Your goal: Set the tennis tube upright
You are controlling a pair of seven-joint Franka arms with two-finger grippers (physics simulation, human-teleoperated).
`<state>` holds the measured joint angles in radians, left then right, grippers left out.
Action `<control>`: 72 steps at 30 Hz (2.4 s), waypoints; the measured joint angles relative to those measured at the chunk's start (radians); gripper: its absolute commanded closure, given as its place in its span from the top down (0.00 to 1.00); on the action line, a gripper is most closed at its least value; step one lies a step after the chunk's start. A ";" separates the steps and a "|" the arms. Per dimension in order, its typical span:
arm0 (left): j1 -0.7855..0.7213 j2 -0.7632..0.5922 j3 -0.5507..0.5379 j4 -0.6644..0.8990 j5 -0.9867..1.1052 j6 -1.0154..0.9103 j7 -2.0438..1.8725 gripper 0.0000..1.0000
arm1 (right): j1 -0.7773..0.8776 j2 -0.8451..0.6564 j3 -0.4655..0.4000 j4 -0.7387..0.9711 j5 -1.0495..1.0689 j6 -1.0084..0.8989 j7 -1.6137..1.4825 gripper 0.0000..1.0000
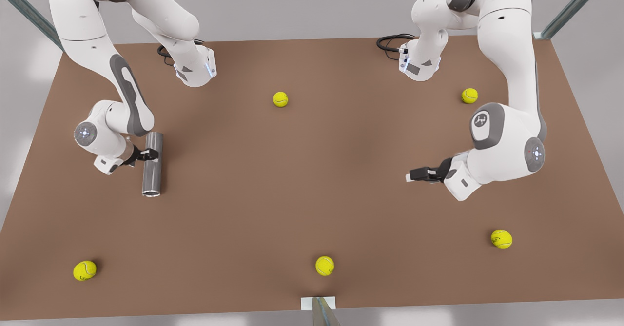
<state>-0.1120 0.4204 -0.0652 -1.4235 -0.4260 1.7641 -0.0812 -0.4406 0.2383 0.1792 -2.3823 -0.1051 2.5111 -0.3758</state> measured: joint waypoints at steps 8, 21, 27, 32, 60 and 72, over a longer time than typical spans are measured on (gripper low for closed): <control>0.003 -0.006 -0.001 -0.001 0.013 -0.010 0.000 1.00 | -0.009 0.031 0.016 -0.009 -0.038 0.048 0.012 1.00; 0.011 -0.002 0.001 -0.002 0.016 -0.018 0.000 1.00 | -0.006 0.068 0.016 -0.014 -0.038 0.099 0.015 1.00; 0.012 -0.006 0.001 -0.001 0.016 -0.026 0.000 1.00 | -0.003 0.082 0.016 -0.015 -0.038 0.106 0.034 1.00; 0.013 -0.006 0.001 -0.001 0.016 -0.026 0.000 1.00 | -0.006 0.081 0.016 -0.021 -0.038 0.106 0.035 0.86; 0.049 -0.048 -0.003 0.012 0.046 -0.137 0.011 1.00 | -0.009 0.079 0.016 -0.023 -0.036 0.109 0.048 0.79; 0.049 -0.052 0.001 0.012 0.070 -0.131 -0.008 1.00 | -0.009 0.073 0.016 -0.023 -0.031 0.109 0.042 0.77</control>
<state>-0.0628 0.3682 -0.0643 -1.4113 -0.3561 1.6328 -0.0893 -0.4498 0.3118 0.1953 -2.4053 -0.1363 2.6205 -0.3342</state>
